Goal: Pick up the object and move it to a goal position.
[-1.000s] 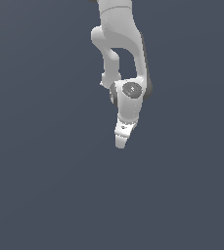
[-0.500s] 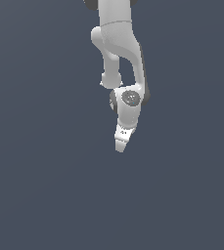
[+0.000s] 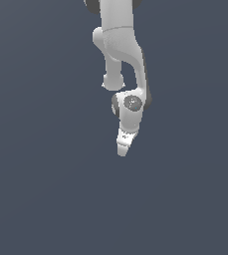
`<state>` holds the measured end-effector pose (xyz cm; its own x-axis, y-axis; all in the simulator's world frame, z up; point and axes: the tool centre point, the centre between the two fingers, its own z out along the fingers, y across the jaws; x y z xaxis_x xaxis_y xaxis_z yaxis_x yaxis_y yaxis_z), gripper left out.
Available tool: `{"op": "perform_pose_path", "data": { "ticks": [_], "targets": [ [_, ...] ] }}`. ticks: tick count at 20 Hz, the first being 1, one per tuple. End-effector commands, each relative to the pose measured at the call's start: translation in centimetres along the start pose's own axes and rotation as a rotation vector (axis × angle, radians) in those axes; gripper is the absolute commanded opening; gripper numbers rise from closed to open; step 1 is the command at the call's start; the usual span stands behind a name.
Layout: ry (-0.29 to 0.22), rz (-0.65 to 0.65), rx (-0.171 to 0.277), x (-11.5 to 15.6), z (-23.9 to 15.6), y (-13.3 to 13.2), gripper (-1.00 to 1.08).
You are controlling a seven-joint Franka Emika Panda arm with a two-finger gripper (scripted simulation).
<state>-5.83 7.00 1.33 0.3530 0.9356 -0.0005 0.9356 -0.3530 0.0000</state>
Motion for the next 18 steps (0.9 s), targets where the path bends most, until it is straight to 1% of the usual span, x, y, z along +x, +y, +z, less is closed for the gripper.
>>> {"op": "perform_pose_path", "data": {
  "ticks": [1,10,14,18],
  "targets": [
    [0.000,0.000,0.000,0.0,0.0,0.0,-1.00],
    [0.000,0.000,0.000,0.0,-0.3,0.3,-1.00],
    [0.001,0.000,0.000,-0.1,-1.3,1.3,-1.00],
    [0.002,-0.001,0.001,-0.2,-2.9,2.9,-1.00]
  ]
}}
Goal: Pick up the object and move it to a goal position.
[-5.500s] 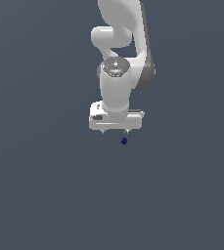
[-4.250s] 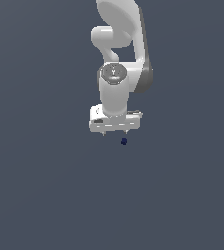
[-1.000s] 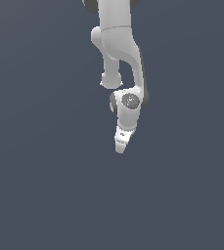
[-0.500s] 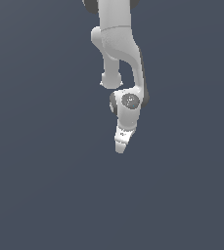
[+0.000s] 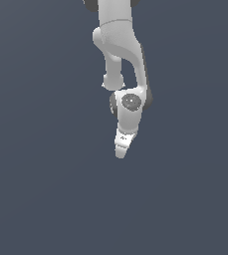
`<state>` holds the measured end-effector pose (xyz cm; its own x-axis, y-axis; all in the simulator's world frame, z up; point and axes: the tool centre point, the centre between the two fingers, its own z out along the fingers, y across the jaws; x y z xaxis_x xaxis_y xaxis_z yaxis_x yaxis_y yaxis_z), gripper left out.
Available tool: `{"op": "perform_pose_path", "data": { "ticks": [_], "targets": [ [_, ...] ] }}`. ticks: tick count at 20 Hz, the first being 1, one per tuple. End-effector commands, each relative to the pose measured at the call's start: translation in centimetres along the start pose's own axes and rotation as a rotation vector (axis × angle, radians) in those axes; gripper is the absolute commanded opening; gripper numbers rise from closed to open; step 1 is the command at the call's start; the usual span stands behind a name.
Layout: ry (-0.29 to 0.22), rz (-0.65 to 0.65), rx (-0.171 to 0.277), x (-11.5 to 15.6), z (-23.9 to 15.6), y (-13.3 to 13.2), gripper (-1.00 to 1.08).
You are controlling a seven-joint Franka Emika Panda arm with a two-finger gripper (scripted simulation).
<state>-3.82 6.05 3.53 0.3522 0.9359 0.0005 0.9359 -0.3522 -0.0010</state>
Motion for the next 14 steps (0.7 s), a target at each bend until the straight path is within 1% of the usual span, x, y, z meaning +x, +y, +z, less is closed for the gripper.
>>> {"op": "perform_pose_path", "data": {
  "ticks": [1,14],
  "targets": [
    [0.001,0.000,0.000,-0.1,-1.2,1.1,-1.00],
    [0.003,0.000,0.001,-0.8,-9.1,9.3,-1.00]
  ]
}}
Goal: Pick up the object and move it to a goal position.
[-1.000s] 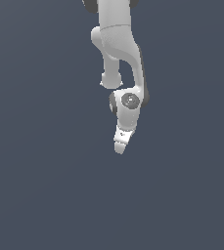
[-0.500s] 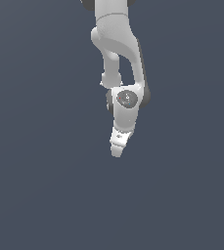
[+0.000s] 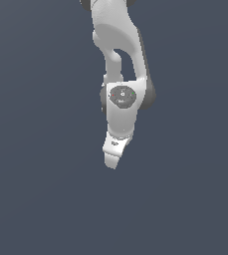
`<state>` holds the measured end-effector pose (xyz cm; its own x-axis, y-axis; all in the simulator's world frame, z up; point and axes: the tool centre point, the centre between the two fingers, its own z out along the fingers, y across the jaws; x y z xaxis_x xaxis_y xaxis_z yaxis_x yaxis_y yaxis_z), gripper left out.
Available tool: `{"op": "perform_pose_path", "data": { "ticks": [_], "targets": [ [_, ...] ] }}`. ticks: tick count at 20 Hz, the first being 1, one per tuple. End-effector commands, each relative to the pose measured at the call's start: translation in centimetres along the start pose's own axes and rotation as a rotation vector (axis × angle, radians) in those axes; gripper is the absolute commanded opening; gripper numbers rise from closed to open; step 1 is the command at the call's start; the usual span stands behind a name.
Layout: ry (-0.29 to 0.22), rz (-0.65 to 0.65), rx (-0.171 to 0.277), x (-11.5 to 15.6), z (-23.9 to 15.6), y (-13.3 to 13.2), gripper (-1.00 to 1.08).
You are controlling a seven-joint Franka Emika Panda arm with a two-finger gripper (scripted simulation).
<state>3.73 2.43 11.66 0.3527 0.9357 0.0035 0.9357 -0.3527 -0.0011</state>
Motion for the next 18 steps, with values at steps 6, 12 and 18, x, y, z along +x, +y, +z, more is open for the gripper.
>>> {"op": "perform_pose_path", "data": {
  "ticks": [6,12,18],
  "targets": [
    [0.000,0.000,0.001,-0.3,-4.1,4.3,-1.00],
    [-0.001,0.000,0.000,-0.5,-6.7,7.2,-1.00],
    [-0.003,0.001,0.000,-0.6,-8.5,9.2,-1.00]
  ]
}}
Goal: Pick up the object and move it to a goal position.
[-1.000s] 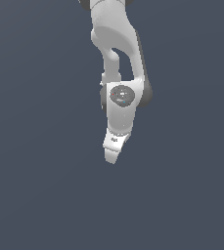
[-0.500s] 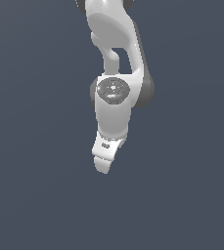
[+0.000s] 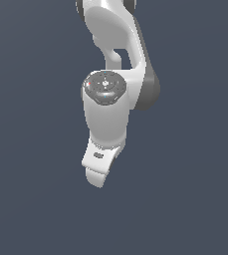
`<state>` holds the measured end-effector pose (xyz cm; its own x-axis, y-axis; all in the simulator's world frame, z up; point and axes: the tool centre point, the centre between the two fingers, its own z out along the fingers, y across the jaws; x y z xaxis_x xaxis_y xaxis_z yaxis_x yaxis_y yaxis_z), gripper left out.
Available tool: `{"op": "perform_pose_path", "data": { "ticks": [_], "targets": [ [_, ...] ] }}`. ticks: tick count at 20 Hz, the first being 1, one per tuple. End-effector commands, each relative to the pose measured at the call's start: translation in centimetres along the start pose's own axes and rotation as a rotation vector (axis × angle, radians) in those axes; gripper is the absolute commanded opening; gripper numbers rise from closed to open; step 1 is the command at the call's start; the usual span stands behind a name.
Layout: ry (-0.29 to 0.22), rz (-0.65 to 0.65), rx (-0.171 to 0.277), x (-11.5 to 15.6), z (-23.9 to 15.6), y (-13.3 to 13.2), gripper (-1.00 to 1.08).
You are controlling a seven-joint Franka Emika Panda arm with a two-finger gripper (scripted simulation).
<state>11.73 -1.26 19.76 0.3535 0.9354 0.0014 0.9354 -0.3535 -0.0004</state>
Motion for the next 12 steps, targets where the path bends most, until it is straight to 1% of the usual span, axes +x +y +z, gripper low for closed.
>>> {"op": "perform_pose_path", "data": {
  "ticks": [1,6,12],
  "targets": [
    [0.000,0.000,0.000,0.0,-0.6,0.7,-1.00],
    [-0.001,0.000,0.000,0.0,-1.4,1.6,-1.00],
    [-0.001,0.000,0.000,0.0,-1.8,2.1,-1.00]
  ]
}}
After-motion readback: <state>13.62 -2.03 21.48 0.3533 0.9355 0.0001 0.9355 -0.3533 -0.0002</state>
